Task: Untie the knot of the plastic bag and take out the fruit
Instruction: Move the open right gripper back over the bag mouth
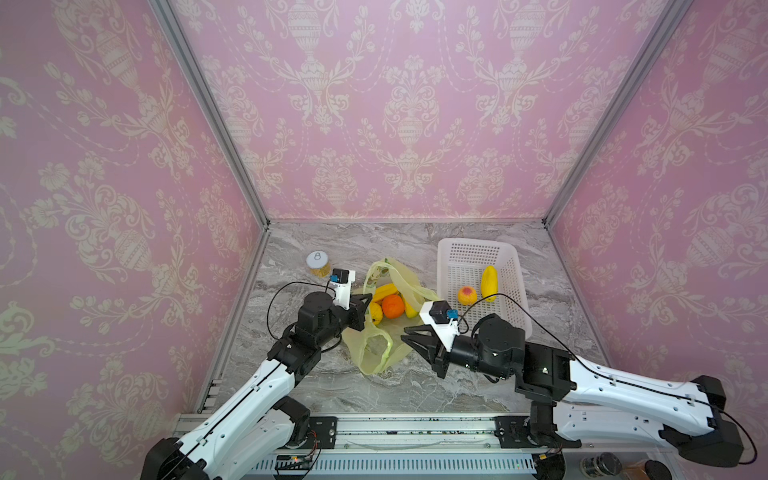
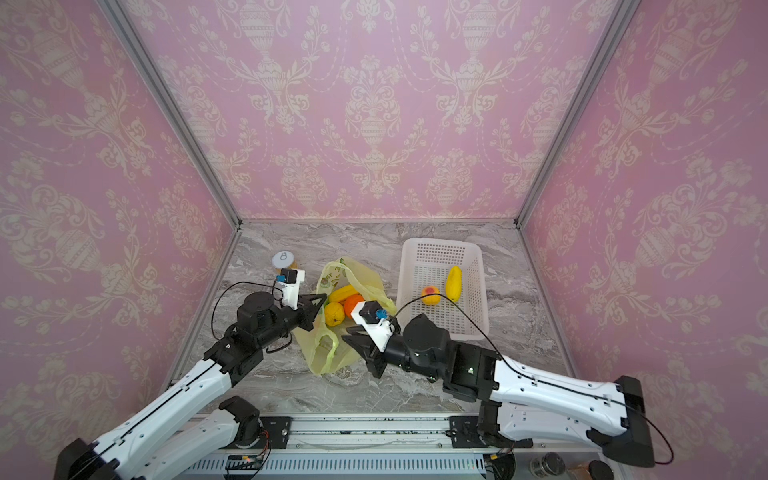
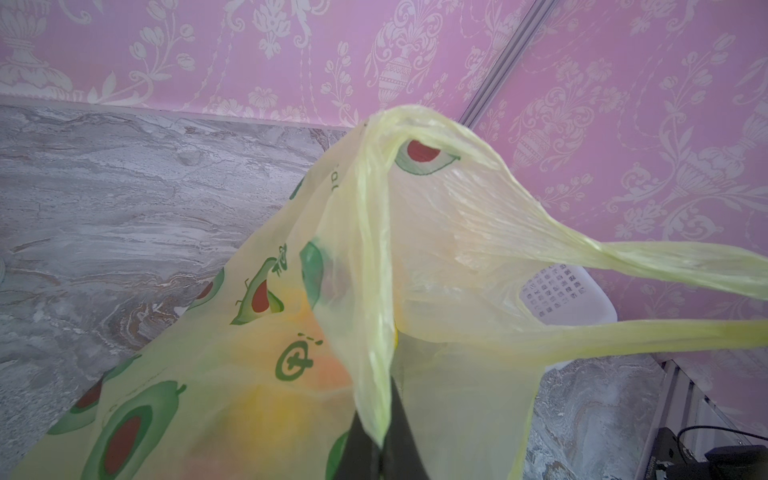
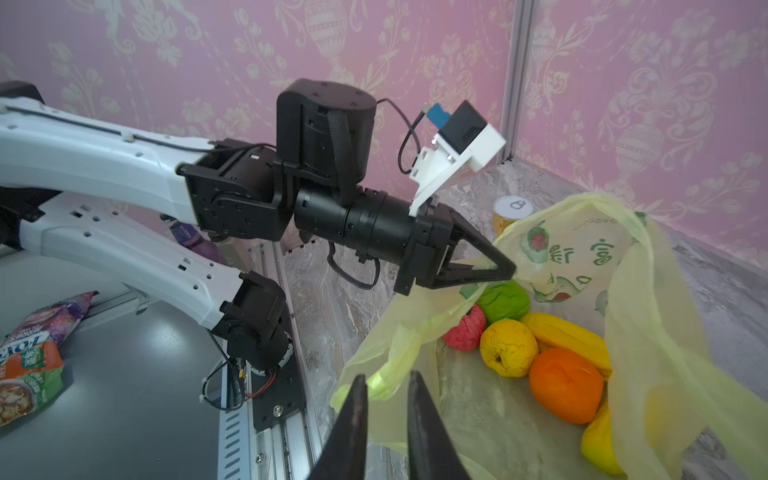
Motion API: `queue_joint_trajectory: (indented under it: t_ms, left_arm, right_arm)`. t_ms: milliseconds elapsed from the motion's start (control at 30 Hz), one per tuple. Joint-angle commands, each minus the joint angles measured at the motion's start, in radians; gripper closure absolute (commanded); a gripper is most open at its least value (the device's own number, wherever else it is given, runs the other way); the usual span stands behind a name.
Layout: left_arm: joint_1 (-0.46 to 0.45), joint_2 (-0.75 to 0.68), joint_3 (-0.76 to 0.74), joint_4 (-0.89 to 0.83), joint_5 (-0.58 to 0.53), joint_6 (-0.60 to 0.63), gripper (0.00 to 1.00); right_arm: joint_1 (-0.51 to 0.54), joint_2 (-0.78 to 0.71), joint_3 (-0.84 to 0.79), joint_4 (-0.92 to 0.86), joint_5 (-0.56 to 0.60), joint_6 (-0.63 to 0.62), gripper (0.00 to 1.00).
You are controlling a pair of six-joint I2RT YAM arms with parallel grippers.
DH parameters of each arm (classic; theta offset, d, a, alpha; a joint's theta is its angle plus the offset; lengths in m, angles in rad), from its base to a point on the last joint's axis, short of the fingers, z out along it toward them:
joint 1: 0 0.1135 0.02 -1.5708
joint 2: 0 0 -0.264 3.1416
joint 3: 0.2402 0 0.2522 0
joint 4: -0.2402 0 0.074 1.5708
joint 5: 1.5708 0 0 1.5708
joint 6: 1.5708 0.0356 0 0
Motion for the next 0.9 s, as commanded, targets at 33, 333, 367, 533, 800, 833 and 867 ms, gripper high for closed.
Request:
queue_joint_trajectory:
  t_ms: [33,333,367,533,800,833,867]
  left_arm:
    - [-0.006,-0.026,-0.010,0.006,-0.012,0.000,0.98]
    - [-0.007,-0.026,-0.010,0.008,-0.009,-0.002,0.98]
    - [-0.007,-0.024,-0.010,0.009,-0.011,-0.001,0.98]
    - [-0.007,-0.021,-0.008,0.008,-0.010,-0.001,0.99]
    - [-0.007,-0.031,-0.010,0.004,-0.020,0.003,0.98]
    - [-0.007,-0.029,-0.010,0.006,-0.016,0.002,0.99]
    - [-0.007,-0.028,-0.009,0.005,-0.013,0.001,0.99]
  right_arm:
    - [0.010,0.138,0.039,0.045,0.143,-0.062,0.81]
    - [-0.131,0.271,-0.031,0.168,0.163,0.066,0.86]
    - [-0.143,0.288,-0.028,0.164,0.165,0.075,0.87]
    - [-0.197,0.329,-0.041,0.175,0.131,0.121,0.86]
    - [-0.210,0.220,-0.090,0.183,0.110,0.089,0.52]
    - [-0.212,0.203,-0.101,0.188,0.114,0.087,0.55]
    - [-0.213,0.190,-0.109,0.193,0.116,0.087,0.61]
